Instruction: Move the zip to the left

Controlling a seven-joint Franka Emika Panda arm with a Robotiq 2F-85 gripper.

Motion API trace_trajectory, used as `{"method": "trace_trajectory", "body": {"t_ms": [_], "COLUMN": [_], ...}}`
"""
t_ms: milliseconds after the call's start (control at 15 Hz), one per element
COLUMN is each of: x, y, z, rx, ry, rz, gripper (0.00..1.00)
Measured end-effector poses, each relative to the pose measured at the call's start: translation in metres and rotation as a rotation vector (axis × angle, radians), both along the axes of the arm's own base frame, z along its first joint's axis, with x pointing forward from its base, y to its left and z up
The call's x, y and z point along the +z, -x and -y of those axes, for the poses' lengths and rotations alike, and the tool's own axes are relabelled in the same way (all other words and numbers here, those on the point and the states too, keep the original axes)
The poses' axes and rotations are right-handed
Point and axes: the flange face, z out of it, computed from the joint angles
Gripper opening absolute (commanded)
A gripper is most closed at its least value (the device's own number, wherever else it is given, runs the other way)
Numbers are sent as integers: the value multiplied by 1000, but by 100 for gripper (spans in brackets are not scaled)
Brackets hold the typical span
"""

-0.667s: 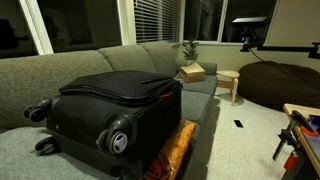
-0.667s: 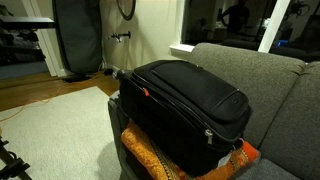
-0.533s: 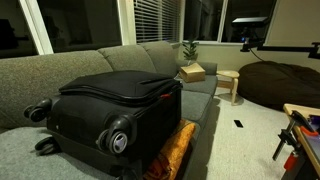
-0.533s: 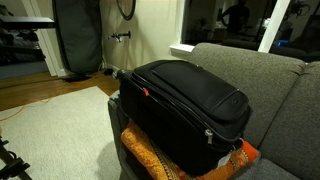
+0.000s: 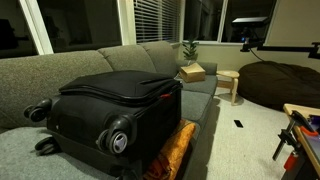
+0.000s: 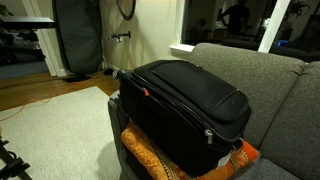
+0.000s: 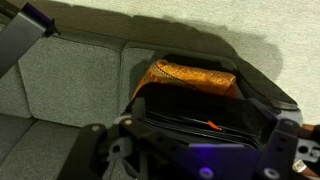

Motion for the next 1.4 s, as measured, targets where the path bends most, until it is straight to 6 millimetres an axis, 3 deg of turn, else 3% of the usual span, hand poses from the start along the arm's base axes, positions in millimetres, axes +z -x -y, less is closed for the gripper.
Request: {"method": "trace_trajectory", "body": {"t_ms": [533,1000,1400], "x": [-16,-42,-56], "y": [-11,-31,-55], "z": [1,2,5], "rx": [1,1,8], "ry": [-3,-6,4], "rz": [-46,-113,-65], "gripper": [100,100,100]}}
